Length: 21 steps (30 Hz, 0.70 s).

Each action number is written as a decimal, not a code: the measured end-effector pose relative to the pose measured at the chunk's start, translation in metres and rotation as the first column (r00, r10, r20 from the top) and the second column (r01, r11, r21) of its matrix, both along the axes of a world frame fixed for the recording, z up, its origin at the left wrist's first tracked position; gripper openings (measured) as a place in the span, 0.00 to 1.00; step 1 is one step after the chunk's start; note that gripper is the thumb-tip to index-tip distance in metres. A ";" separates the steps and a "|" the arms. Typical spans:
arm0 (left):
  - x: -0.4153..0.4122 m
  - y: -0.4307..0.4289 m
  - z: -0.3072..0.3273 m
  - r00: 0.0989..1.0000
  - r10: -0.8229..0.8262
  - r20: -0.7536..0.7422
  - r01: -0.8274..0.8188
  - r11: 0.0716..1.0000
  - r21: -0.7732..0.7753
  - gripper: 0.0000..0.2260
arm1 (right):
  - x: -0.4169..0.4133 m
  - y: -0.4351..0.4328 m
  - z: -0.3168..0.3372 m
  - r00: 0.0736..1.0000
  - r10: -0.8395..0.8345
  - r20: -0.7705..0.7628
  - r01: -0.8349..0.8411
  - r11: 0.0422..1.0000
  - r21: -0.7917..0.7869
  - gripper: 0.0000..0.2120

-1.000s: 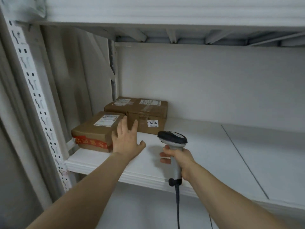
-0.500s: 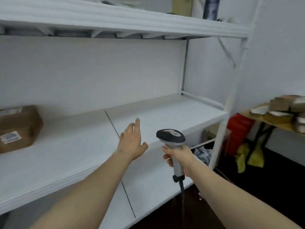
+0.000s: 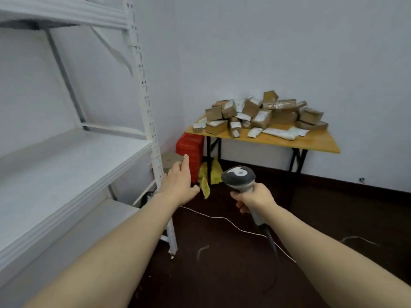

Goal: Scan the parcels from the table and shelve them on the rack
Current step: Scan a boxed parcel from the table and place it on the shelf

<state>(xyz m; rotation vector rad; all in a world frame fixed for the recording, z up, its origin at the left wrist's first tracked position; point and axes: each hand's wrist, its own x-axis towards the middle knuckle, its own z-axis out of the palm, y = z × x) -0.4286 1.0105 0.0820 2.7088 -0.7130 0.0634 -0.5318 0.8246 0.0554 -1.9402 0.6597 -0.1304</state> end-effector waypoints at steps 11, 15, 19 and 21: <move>0.142 -0.236 -0.008 0.961 -0.269 -0.072 0.269 0.963 -0.002 0.42 | 0.070 -0.205 0.021 0.915 -0.334 -0.226 0.245 0.906 -0.346 0.08; 0.179 -0.324 -0.012 0.939 -0.328 -0.101 0.331 0.944 0.009 0.40 | 0.084 -0.268 0.023 0.865 -0.405 -0.296 0.266 0.871 -0.413 0.08; 0.208 -0.411 -0.021 0.907 -0.402 -0.123 0.408 0.912 0.029 0.41 | 0.097 -0.344 0.010 0.844 -0.457 -0.282 0.336 0.859 -0.387 0.09; 0.224 -0.454 -0.024 0.900 -0.414 -0.134 0.422 0.906 0.035 0.41 | 0.113 -0.387 0.004 0.848 -0.466 -0.251 0.372 0.863 -0.343 0.08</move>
